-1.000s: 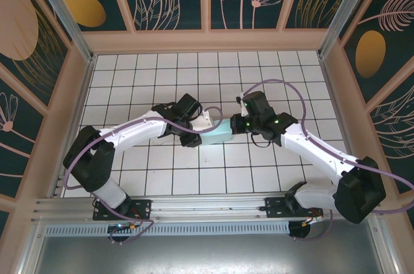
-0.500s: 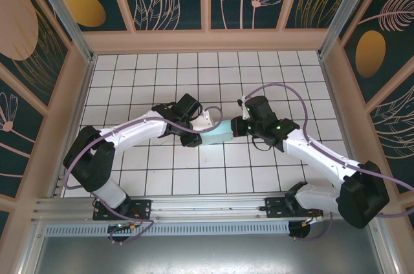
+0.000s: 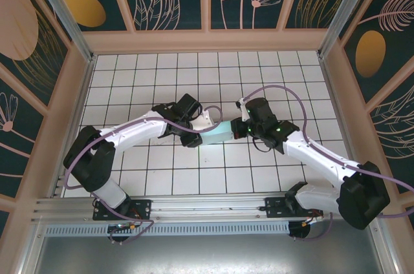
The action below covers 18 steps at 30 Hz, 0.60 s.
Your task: Fold the paper box
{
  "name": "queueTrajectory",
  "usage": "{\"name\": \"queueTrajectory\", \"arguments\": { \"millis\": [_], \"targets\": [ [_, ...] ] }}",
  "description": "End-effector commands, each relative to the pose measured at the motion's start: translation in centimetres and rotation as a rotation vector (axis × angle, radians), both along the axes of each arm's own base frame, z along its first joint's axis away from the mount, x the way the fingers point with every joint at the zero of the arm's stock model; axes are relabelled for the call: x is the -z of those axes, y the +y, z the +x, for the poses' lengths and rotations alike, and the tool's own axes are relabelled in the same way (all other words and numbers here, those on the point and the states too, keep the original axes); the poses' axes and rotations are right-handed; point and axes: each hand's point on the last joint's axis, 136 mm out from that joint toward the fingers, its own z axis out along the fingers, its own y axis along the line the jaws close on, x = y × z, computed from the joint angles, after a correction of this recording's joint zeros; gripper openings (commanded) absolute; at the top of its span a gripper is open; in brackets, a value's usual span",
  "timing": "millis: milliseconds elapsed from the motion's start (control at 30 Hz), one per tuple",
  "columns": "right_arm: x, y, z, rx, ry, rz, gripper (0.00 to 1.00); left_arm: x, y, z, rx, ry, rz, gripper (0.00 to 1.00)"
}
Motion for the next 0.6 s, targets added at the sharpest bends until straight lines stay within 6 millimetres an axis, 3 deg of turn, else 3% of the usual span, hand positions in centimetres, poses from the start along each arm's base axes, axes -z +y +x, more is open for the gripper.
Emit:
{"name": "queueTrajectory", "arguments": {
  "millis": [0,400,567],
  "targets": [
    [-0.6,1.1,-1.0,-0.064,-0.004,0.02,0.0,1.0,0.4,-0.8,-0.013,0.034,0.012,0.54],
    [-0.4,1.4,-0.9,-0.049,0.005,-0.004,0.0,-3.9,-0.6,0.7,-0.117,-0.098,-0.161,0.88],
    [-0.4,1.7,-0.9,-0.047,0.014,-0.011,0.0,-7.6,-0.2,0.9,-0.23,-0.189,-0.328,0.99]
  ]
}}
